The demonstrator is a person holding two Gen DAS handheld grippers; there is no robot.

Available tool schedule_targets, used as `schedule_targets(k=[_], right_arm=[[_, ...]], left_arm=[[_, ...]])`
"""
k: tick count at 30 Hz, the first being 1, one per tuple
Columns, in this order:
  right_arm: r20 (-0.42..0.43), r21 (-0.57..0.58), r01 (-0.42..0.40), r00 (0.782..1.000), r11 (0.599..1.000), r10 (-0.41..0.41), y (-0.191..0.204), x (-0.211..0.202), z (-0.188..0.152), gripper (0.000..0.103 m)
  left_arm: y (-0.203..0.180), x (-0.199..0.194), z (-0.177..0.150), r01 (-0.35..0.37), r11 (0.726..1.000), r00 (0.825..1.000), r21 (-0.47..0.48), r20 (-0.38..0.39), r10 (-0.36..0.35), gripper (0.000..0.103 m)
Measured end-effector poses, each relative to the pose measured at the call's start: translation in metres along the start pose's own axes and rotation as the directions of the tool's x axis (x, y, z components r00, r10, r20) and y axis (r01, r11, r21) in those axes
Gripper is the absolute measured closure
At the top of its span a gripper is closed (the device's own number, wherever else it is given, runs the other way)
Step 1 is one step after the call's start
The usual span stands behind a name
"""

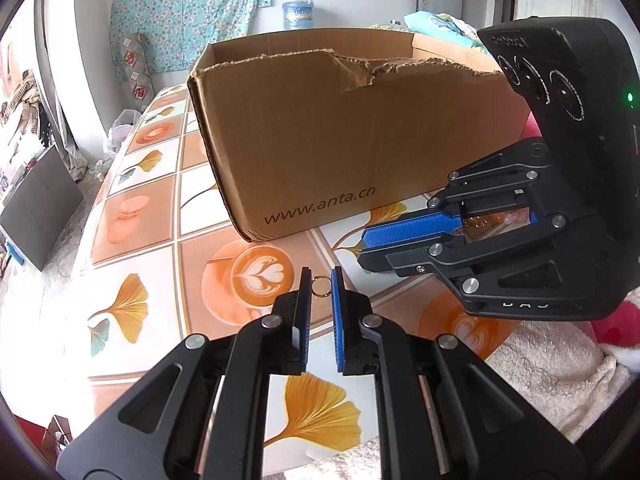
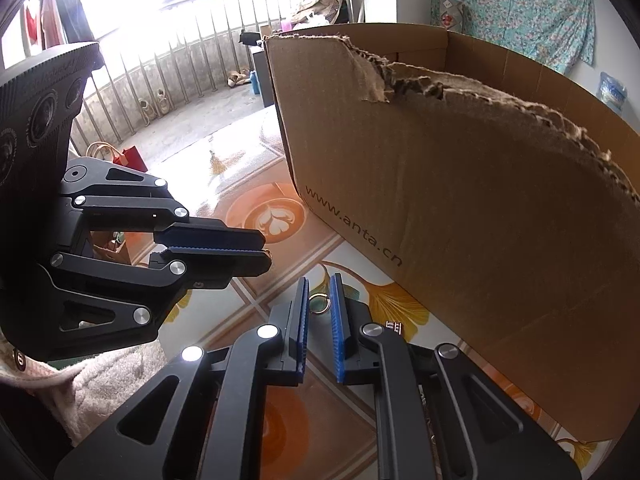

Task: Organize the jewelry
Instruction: 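Carry the gold ring over the box with the right tool and release it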

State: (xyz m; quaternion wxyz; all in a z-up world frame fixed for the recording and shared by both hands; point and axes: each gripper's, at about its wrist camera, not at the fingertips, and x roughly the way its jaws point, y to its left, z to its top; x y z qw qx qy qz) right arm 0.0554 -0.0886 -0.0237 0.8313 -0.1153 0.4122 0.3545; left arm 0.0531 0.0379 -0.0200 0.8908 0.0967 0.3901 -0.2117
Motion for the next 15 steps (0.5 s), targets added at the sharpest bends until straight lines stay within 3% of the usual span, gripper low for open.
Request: schedule_targets(k=[5,9,15], right_arm=[[0.044,0.015,0.001,0.999,1.000,-0.002,0.002,-0.021,0.000,0.092],[0.128,0.027,0.003,0.992,1.000,-0.006,0.004,-0.060,0.003,0.092],[0.291,0.101,0.047,0.954,0.994,-0.075,-0.020,-0.129,0.024,0.092]], left_arm=[[-0.001,-0.014,0.005,0.003,1.000,0.999,0.004,0.033,-0.003,0.094],[-0.004,-0.042,0.019,0.054,0.998,0.992,0.008,0.113,-0.055,0.094],[-0.007,-0.061,0.064,0.107,0.992,0.966,0.061,0.230,-0.119,0.094]])
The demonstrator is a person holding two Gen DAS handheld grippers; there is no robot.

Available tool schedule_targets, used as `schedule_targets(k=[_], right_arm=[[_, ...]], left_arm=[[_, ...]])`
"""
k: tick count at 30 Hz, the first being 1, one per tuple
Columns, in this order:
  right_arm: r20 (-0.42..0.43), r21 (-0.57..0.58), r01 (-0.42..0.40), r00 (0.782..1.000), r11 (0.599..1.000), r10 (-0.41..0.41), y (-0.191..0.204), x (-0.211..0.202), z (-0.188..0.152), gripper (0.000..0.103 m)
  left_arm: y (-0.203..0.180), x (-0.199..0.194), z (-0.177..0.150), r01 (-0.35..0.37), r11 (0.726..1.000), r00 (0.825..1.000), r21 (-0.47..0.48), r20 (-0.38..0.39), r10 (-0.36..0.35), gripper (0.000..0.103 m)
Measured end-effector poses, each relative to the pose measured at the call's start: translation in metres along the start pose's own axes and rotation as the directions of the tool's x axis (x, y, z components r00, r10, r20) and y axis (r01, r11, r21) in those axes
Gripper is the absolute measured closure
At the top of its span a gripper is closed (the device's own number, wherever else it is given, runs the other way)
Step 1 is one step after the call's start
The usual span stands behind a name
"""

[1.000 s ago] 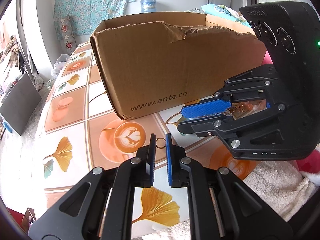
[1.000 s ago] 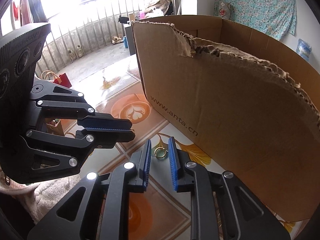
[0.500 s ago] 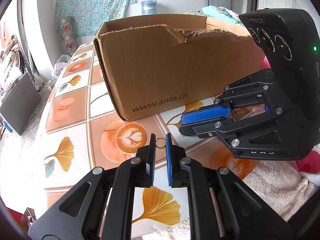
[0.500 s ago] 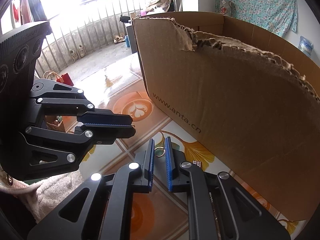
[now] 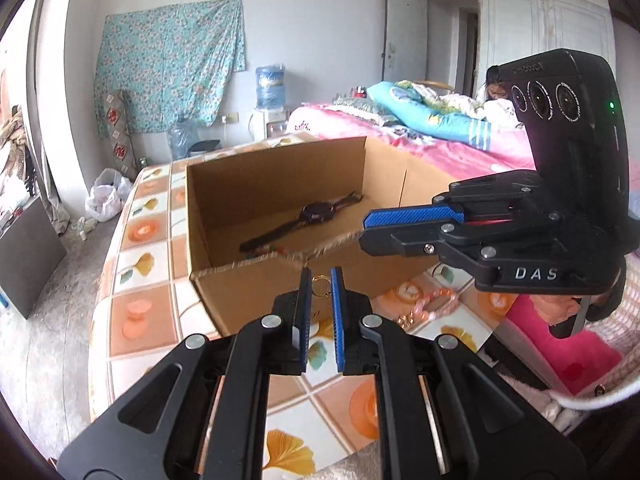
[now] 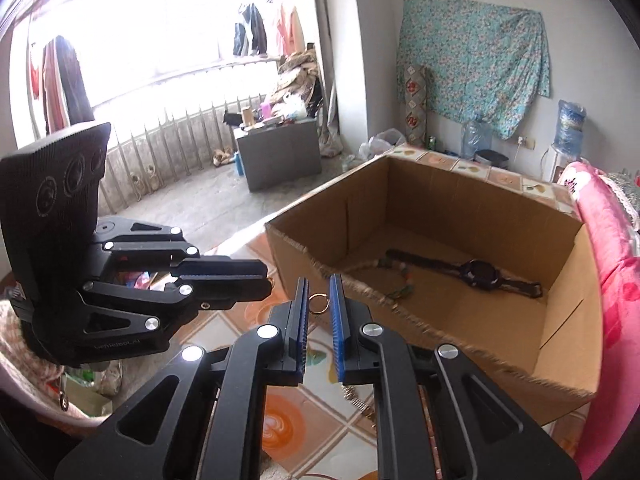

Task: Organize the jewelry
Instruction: 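Carry the gold ring over the box with the right tool and release it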

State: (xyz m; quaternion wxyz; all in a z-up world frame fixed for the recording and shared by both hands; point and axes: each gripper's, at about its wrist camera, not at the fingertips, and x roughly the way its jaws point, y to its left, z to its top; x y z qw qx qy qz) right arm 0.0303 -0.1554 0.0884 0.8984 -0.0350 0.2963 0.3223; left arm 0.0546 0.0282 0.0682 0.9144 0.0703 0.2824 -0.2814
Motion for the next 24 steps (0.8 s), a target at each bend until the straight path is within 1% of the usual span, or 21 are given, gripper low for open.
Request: schedule_targets(k=[2,3,5,6,8,10,12,13,14,15,18,24], right_arm=[[0.017,0.045,0.010,1.000,0.999,-0.011,-0.019,-0.004,0.013,0.092],[0.009,0.068,0.021,1.000,0.997,-0.021,-0.029,-0.002,0.019,0.092],[-0.026,0.113,0.046,0.999,0.993,-0.043,-0.052,0.006,0.029,0.092],[-0.050,0.137,0.053,0.998,0.989,-0.046,-0.064,0.014,0.033,0.092],[-0.117,0.198,0.078,0.992,0.977,-0.056,-0.088,0.035,0.039,0.092],[-0.189,0.255,0.104,0.980,0.961,-0.056,-0.110,0.057,0.041,0.092],[-0.231,0.309,0.114,0.972,0.944,-0.042,-0.130,0.072,0.041,0.092],[-0.243,0.324,0.121,0.969,0.938,-0.042,-0.136,0.079,0.042,0.092],[-0.243,0.331,0.130,0.969,0.935,-0.049,-0.142,0.082,0.042,0.091],[-0.241,0.336,0.137,0.969,0.932,-0.056,-0.146,0.084,0.043,0.091],[-0.223,0.360,0.130,0.974,0.924,-0.051,-0.160,0.088,0.045,0.091],[-0.163,0.379,0.110,0.985,0.919,-0.050,-0.168,0.072,0.045,0.091]], left_arm=[[-0.001,0.013,0.017,0.017,1.000,1.000,0.016,0.005,-0.017,0.094],[0.000,0.023,0.025,0.026,0.999,1.000,0.022,-0.003,-0.026,0.094],[0.002,0.047,0.041,0.044,0.999,0.998,0.016,-0.044,-0.043,0.094],[0.005,0.063,0.048,0.064,0.998,0.995,-0.001,-0.074,-0.064,0.094],[0.010,0.093,0.060,0.090,0.995,0.984,-0.036,-0.149,-0.094,0.094],[0.015,0.124,0.073,0.093,0.994,0.971,-0.060,-0.214,-0.103,0.094],[0.022,0.147,0.079,0.110,0.988,0.954,-0.106,-0.268,-0.134,0.094],[0.024,0.157,0.081,0.093,0.989,0.949,-0.114,-0.291,-0.123,0.094],[0.024,0.163,0.083,0.067,0.992,0.948,-0.110,-0.304,-0.098,0.094],[0.023,0.168,0.083,0.053,0.993,0.947,-0.105,-0.310,-0.083,0.094],[0.020,0.171,0.085,0.062,0.990,0.945,-0.127,-0.312,-0.099,0.092],[0.020,0.164,0.089,0.068,0.986,0.958,-0.155,-0.265,-0.108,0.092]])
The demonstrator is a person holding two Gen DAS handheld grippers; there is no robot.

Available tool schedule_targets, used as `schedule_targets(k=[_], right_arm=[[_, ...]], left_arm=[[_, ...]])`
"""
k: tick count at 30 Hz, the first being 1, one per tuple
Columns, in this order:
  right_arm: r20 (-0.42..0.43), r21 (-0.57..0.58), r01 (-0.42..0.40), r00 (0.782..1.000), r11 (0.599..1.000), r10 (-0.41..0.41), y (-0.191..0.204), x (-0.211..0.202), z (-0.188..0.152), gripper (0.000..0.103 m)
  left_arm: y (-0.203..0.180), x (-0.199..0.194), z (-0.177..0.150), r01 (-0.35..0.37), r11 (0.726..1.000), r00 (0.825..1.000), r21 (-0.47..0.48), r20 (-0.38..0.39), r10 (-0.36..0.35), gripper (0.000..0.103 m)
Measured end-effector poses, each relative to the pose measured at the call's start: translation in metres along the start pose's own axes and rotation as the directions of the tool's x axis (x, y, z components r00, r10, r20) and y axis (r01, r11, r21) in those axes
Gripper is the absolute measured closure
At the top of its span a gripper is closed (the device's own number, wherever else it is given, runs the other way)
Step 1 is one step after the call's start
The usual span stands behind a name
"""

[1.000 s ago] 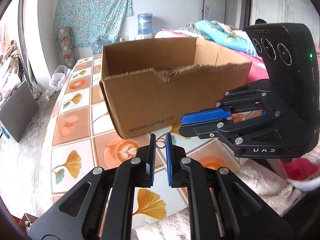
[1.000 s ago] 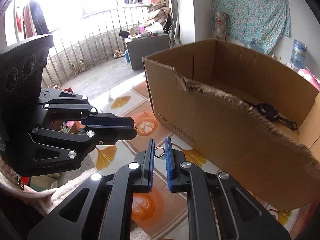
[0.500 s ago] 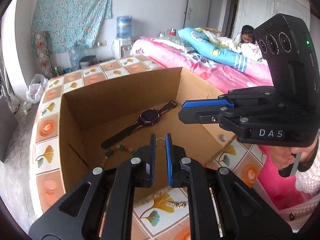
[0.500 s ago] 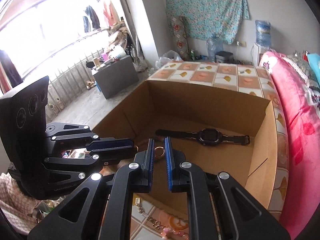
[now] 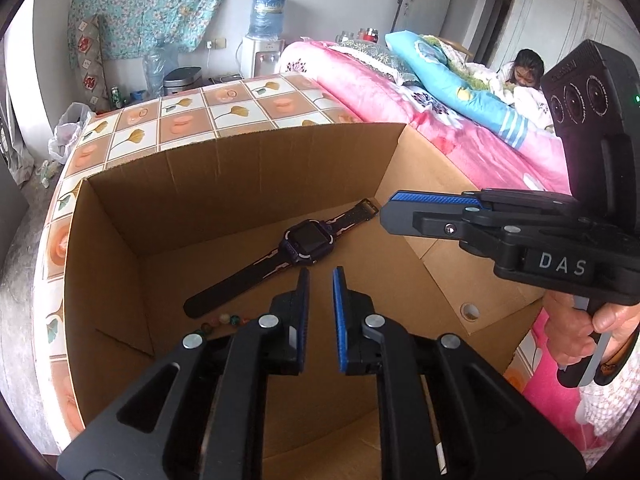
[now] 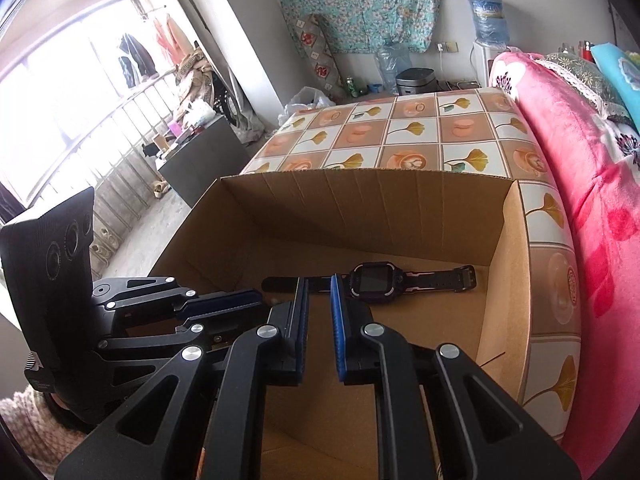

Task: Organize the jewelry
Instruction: 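Carry the gold ring over the box with the right tool and release it, then move the open right tool back to the gold jewelry beside the pink bracelet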

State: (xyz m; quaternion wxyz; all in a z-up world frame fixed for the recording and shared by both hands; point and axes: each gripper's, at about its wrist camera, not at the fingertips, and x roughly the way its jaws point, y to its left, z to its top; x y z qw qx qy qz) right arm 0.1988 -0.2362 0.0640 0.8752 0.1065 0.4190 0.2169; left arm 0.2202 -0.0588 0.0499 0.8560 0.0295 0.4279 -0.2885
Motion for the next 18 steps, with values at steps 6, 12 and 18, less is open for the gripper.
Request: schedule_targets(k=[6,12,18], right_arm=[[0.101,-0.003,-0.028,0.995,1.000,0.028,0.000,-0.034,-0.007,0.091],[0.203,-0.151,-0.097,0.971,0.984,0.127,0.024,-0.082,-0.040,0.091],[0.143,-0.272,-0.192,0.961,0.943,0.237,0.050,-0.099,-0.101,0.091]], left_arm=[[0.005,-0.031,-0.004,0.022,1.000,0.996,-0.020,0.084,-0.020,0.092],[0.001,-0.088,-0.039,0.034,0.999,0.980,0.028,0.193,-0.039,0.092],[-0.015,-0.124,-0.100,0.068,0.992,0.979,0.103,0.187,-0.087,0.087]])
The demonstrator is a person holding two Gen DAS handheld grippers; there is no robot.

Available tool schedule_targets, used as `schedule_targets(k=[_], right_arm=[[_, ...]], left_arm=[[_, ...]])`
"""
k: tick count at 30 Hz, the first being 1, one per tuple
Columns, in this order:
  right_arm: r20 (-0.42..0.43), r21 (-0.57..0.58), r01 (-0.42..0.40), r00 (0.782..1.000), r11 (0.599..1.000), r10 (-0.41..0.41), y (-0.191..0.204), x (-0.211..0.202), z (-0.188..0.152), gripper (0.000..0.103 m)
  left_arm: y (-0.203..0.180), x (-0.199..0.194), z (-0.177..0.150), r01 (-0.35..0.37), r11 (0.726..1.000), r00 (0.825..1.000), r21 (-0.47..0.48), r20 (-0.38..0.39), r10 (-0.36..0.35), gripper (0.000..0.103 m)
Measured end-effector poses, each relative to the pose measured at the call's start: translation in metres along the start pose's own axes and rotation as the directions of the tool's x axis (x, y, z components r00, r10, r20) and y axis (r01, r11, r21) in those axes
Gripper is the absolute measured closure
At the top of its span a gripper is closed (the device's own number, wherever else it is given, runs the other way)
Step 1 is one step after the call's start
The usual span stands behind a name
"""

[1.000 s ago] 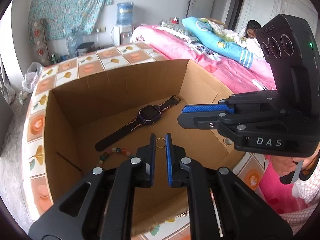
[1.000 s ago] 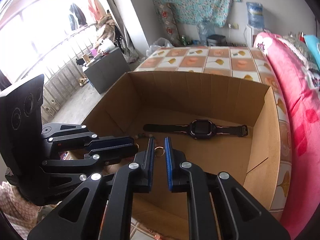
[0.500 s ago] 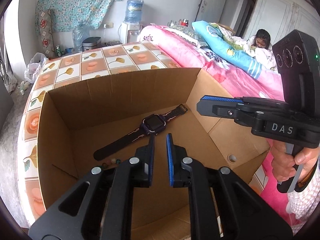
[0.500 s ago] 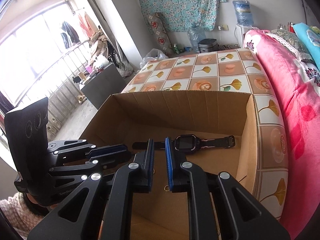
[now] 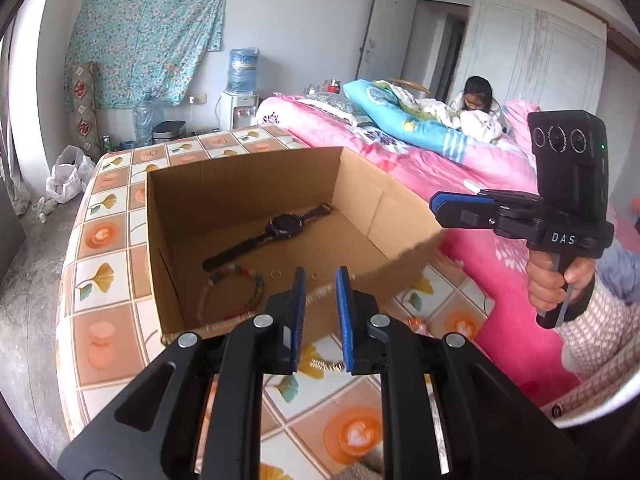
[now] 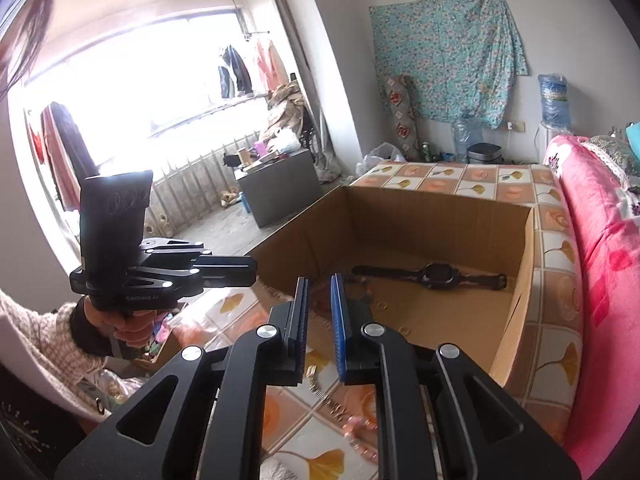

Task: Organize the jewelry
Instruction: 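Move the open right tool back to the gold jewelry beside the pink bracelet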

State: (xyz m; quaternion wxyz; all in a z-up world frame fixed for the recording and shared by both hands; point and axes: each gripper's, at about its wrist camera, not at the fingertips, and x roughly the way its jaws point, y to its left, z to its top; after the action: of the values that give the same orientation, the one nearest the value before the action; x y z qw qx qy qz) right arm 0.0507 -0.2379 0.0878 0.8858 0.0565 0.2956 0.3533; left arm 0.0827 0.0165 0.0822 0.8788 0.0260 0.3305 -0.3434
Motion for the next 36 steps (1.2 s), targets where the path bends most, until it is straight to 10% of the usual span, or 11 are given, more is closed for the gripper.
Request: schedule_targets(k=[11,36], right_arm=[[-0.244,0.157,0.052,0.970,0.986,-0.012,0.005,0.074,-0.081,0.091],[-0.250,0.232,0.052,0.968,0.971,0.008,-0.001,0.092,-0.090,0.091]], left_arm=[[-0.018,0.069,-0.071,-0.143,0.988,0.963,0.062,-0.222,0.153,0.086],[-0.021,0.104,-0.074,-0.218,0.969,0.951,0.117,-0.197,0.238,0.084]])
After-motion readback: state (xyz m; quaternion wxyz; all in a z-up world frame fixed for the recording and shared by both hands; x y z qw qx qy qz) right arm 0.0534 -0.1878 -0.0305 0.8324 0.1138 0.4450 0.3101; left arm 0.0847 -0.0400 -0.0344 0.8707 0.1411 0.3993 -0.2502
